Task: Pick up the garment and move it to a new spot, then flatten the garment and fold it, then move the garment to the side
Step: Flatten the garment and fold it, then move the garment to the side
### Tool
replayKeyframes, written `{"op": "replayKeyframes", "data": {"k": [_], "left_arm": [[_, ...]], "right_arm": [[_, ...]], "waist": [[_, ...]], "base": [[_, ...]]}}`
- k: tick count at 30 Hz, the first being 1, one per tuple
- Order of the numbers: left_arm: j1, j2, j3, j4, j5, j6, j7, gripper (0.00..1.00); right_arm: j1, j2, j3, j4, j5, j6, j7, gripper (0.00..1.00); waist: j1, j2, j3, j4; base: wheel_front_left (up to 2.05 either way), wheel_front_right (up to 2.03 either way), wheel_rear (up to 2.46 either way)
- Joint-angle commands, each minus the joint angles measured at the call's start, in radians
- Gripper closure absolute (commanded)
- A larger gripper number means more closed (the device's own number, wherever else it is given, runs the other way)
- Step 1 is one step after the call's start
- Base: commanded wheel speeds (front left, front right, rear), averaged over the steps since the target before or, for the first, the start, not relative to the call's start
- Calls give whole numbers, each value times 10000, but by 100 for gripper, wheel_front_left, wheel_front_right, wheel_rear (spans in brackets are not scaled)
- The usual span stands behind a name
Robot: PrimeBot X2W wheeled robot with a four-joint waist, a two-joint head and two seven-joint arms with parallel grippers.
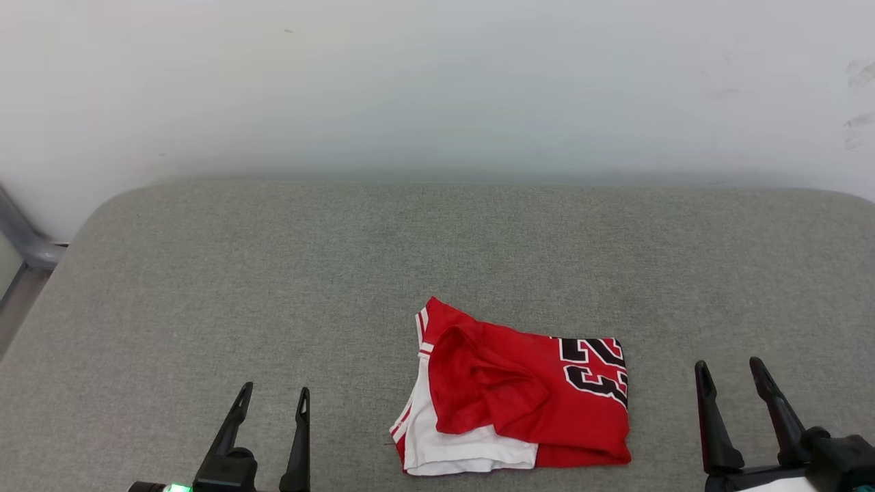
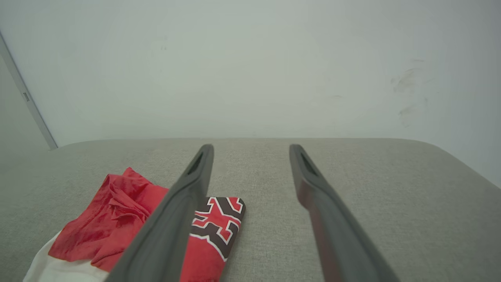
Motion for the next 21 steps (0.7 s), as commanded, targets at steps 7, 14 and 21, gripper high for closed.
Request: {"op": "replayKeyframes", "data": {"k": [7, 14, 21], "left_arm": [[43, 45, -9, 20, 27, 51, -22, 0], [21, 36, -58, 31, 2, 48, -22, 0], [-157, -2, -144, 77, 4, 22, -22, 0]], "right_arm": [[160, 96, 37, 177, -57, -9, -14, 0], [-98, 109, 32, 241, -111, -9, -15, 0], [-1202, -540, -234, 123, 172, -10, -15, 0]], "waist": [[0, -1, -5, 76], [0, -1, 4, 135], [0, -1, 64, 198]], "base": [[0, 0, 0], [0, 0, 0], [0, 0, 0]]}}
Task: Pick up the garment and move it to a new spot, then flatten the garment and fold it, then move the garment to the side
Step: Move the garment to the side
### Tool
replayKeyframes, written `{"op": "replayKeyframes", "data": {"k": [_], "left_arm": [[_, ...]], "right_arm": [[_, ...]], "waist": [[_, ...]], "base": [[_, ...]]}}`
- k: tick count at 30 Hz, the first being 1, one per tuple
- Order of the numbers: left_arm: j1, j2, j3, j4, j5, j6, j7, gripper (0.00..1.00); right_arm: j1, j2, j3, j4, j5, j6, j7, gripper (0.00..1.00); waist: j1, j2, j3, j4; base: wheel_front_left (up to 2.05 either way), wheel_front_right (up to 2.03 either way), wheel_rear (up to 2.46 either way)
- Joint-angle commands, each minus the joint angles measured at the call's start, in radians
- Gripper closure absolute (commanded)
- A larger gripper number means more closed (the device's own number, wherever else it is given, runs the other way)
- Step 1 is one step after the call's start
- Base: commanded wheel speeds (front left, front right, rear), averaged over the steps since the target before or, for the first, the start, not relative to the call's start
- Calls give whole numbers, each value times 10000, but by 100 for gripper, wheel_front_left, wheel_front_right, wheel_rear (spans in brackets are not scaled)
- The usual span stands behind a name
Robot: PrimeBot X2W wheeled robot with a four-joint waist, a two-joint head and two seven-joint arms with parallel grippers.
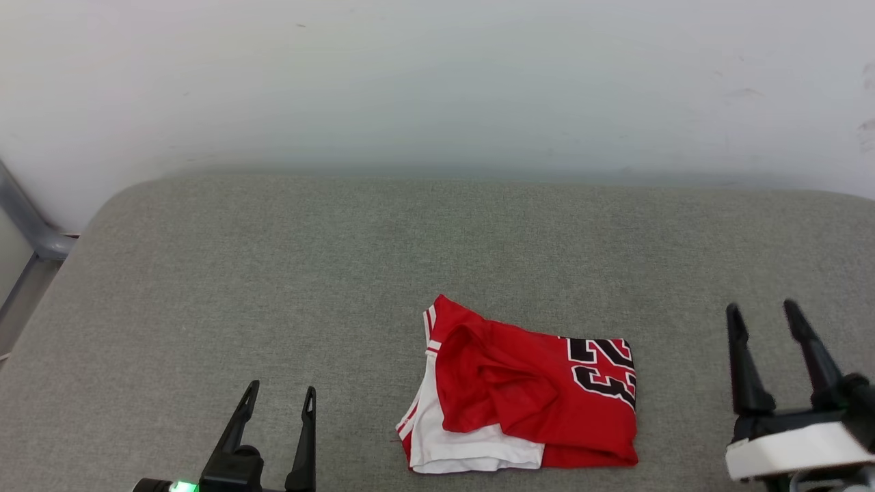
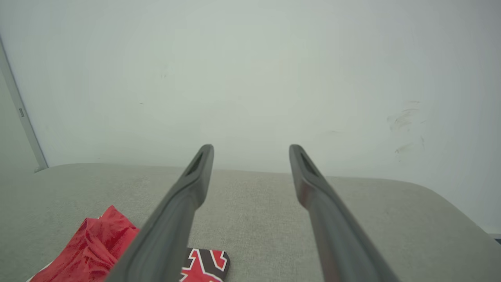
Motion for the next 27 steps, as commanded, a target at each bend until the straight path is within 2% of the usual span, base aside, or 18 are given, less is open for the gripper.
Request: {"op": "replayKeyframes", "data": {"k": [1, 5, 6, 8, 14, 15, 17, 20, 27], "left_arm": [[-121, 14, -25, 18, 15, 2, -22, 0], [-216, -5, -76, 71, 20, -9, -22, 0], [-216, -5, -76, 71, 20, -9, -22, 0], [-260, -13, -113, 87, 27, -24, -22, 0], [-301, -28, -164, 108, 23, -46, -22, 0], [-317, -38, -183, 108, 22, -49, -22, 0], [-371, -62, -216, 97, 17, -51, -22, 0], [-471, -112, -283, 85, 13, -56, -22, 0], [-791, -236, -463, 71, -6, -82, -22, 0]], "right_arm": [[-403, -214, -73, 8, 234, -11, -15, 0], [-1431, -1070, 193, 387, 656, -12, 98, 0], [-1431, -1070, 193, 387, 656, -12, 98, 0], [-1972, -1503, 511, 683, 1198, -11, 720, 0], [-2989, -2885, 2131, 1280, 3331, -11, 4435, 0], [-3088, -3309, 2701, 1383, 3941, -11, 5636, 0], [-3174, -3668, 3137, 1467, 4480, -11, 6693, 0], [-3105, -4031, 3683, 1606, 5275, -11, 8118, 0], [-3168, -4072, 3770, 2083, 6230, -11, 9225, 0]], "waist": [[0, 0, 11, 22], [0, 0, 54, 97], [0, 0, 54, 97], [0, 0, 80, 159], [0, 0, 188, 349], [0, 0, 239, 414], [0, 0, 340, 488], [0, 0, 514, 616], [0, 0, 957, 910]], "base": [[0, 0, 0], [0, 0, 0], [0, 0, 0], [0, 0, 0], [0, 0, 0], [0, 0, 0], [0, 0, 0], [0, 0, 0], [0, 0, 0]]}}
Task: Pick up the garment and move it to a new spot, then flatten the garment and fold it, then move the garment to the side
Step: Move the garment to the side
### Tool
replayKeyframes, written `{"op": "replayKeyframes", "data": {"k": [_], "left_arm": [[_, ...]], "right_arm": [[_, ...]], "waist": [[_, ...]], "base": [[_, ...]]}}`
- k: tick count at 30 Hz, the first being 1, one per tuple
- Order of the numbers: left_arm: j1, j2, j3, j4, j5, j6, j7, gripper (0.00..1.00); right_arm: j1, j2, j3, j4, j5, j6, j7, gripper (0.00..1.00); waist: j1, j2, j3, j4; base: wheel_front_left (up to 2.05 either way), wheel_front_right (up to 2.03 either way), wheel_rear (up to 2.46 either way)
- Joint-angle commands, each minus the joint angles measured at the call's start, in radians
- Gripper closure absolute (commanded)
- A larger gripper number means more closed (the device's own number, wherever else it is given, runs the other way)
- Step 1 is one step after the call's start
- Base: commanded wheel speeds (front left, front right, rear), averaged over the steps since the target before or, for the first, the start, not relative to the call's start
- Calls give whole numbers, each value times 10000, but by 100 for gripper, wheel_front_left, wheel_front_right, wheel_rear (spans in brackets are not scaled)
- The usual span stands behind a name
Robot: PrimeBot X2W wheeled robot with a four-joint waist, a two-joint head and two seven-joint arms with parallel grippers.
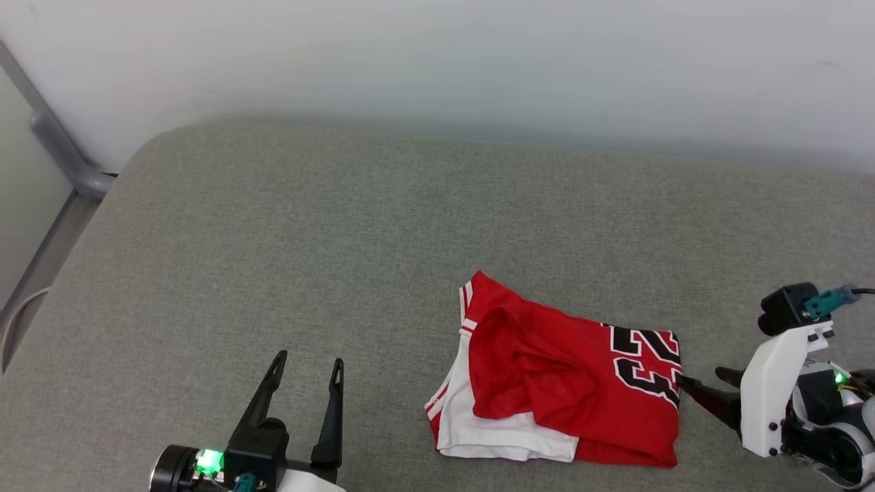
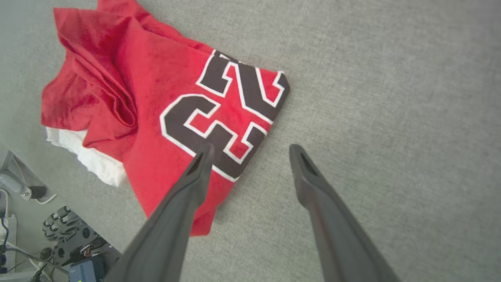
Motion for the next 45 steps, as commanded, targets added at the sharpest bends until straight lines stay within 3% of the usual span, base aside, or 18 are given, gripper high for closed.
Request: {"op": "replayKeyframes", "data": {"k": [1, 7, 15, 19, 20, 21, 33, 45], "left_arm": [[-157, -33, -30, -27, -6, -61, -22, 0], [-550, -119, -199, 21, -9, -100, -22, 0], [-891, -191, -328, 135, -11, -113, -22, 0], [-916, -200, -283, 165, -48, -91, -22, 0], [-903, -200, -272, 178, -58, -91, -22, 0], [-887, -201, -260, 191, -60, -85, -22, 0], [-590, -208, -127, 186, -94, -35, -22, 0], [-737, -125, 169, -157, -71, 65, -22, 0]], "right_arm": [[-169, 69, 12, 83, 43, -9, 47, 0], [-495, 524, 111, 1023, 102, -9, 69, 0], [-73, 1021, 1299, 2116, 104, -4, 58, 0], [-137, 1002, 1568, 2126, 196, 8, -590, 1], [-249, 930, 1612, 2095, 141, 6, -832, 65], [-352, 864, 1666, 2042, 104, 8, -1039, 100], [-1570, -178, 2219, 943, -271, -10, -3078, 100], [-2275, -1667, 2316, -493, -691, -10, -2966, 100]], "waist": [[-1, 0, 175, 141], [-1, 0, 699, 468], [-1, 0, 1083, 802], [-1, 0, 1102, 803], [-1, 0, 1090, 782], [-1, 0, 1071, 754], [-1, 0, 582, -132], [-1, 0, 957, -1813]], "base": [[0, 0, 0], [0, 0, 0], [0, 0, 0], [0, 0, 0], [0, 0, 0], [0, 0, 0], [0, 0, 0], [0, 0, 0]]}}
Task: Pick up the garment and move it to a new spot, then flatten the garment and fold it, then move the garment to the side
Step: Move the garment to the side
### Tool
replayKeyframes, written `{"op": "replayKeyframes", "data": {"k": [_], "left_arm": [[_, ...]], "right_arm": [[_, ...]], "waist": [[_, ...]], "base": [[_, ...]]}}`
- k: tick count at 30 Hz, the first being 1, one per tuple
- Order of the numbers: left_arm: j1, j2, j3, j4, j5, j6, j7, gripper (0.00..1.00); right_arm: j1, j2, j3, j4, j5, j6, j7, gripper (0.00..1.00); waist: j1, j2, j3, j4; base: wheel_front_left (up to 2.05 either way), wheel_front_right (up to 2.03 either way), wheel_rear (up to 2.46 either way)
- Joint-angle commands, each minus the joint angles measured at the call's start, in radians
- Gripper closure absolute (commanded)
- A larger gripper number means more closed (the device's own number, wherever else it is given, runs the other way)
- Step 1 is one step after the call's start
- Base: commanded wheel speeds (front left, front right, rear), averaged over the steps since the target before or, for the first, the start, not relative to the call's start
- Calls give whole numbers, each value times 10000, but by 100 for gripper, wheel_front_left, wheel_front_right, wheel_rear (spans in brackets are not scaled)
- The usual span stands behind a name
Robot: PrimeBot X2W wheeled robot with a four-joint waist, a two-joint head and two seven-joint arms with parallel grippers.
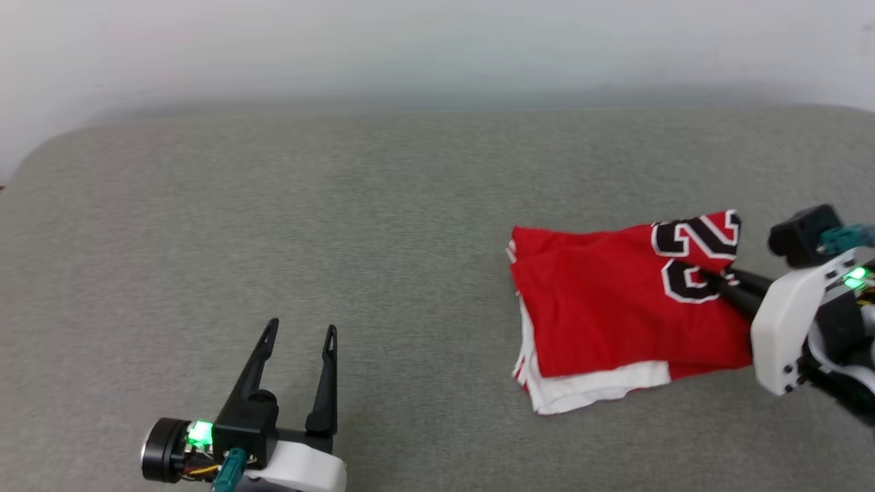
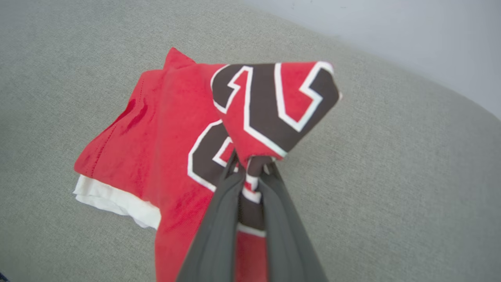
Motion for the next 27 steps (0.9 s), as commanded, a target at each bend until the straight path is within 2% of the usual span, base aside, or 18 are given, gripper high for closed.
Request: {"op": "replayKeyframes", "data": {"k": [1, 5, 10, 17, 27], "left_arm": [[-172, 60, 57, -55, -12, 25, -22, 0], [-409, 143, 140, -187, 71, -32, -21, 0], [-903, 261, 138, -407, 188, -105, -21, 0], [-1601, 432, 14, -726, 276, -189, -21, 0], [-2226, 462, -307, -1083, 373, -183, -21, 0]], "right_arm": [[-203, -142, -127, -51, 1, -11, 24, 100], [-535, -412, -522, -15, -31, -12, 159, 100], [-1024, -825, -1078, 427, -137, -12, 490, 100], [-1520, -2025, -1794, 1574, -481, -12, 845, 100], [-2080, -2846, -3196, 3535, -1132, -14, 805, 100]], "waist": [[-1, 0, 287, -453], [-1, 0, 772, -903], [-1, 0, 1592, -1097], [-1, 0, 2667, -793], [-1, 0, 3797, -298]], "base": [[0, 0, 0], [0, 0, 0], [0, 0, 0], [0, 0, 0], [0, 0, 0]]}}
